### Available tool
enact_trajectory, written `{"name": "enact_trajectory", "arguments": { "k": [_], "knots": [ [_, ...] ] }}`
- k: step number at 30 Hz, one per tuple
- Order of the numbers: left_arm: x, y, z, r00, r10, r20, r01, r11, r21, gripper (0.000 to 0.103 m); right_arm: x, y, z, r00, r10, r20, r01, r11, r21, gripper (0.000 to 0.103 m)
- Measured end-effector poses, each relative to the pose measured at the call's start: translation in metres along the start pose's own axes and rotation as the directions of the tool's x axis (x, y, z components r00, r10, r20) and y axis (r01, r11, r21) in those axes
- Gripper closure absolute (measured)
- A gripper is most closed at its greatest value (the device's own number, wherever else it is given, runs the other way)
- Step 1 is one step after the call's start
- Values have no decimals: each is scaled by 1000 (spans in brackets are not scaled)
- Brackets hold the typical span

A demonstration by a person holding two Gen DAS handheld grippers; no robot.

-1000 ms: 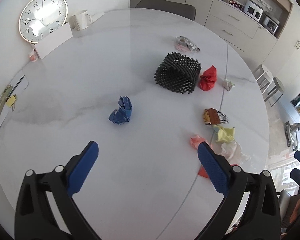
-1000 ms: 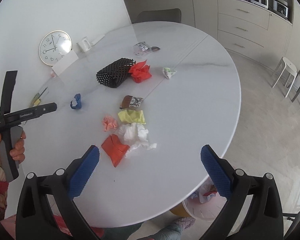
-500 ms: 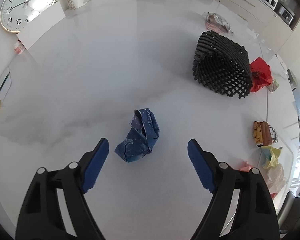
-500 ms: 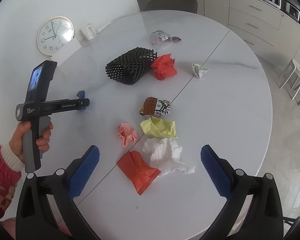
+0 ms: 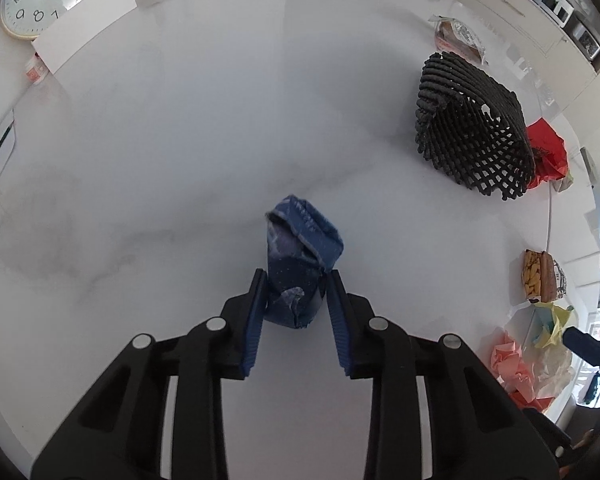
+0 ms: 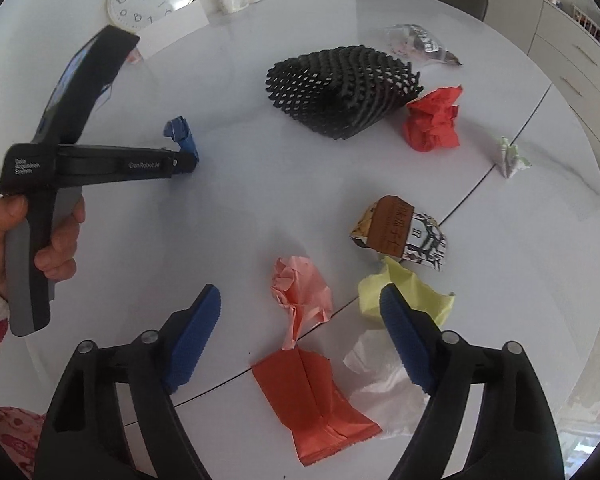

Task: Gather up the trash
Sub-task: 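Grasp the crumpled blue paper with the left gripper while the right grasps the pink tissue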

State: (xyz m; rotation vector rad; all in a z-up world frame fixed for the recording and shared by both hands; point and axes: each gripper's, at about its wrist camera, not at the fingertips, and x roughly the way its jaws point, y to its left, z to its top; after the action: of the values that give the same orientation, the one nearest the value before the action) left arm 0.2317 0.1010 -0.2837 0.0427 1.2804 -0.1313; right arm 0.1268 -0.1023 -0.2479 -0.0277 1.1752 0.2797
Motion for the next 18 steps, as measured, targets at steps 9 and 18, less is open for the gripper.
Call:
{"name": "enact_trajectory", "arguments": {
  "k": [9, 18],
  "knots": [
    [-17, 15, -7, 999, -39, 11, 39, 997, -61, 74, 37, 1, 1, 992, -79, -96, 71, 994, -81, 51],
    [-37, 12, -6, 998, -48, 40, 50, 997, -54, 74, 26, -6, 5, 997, -23, -72, 18, 998, -68, 70]
  ]
}}
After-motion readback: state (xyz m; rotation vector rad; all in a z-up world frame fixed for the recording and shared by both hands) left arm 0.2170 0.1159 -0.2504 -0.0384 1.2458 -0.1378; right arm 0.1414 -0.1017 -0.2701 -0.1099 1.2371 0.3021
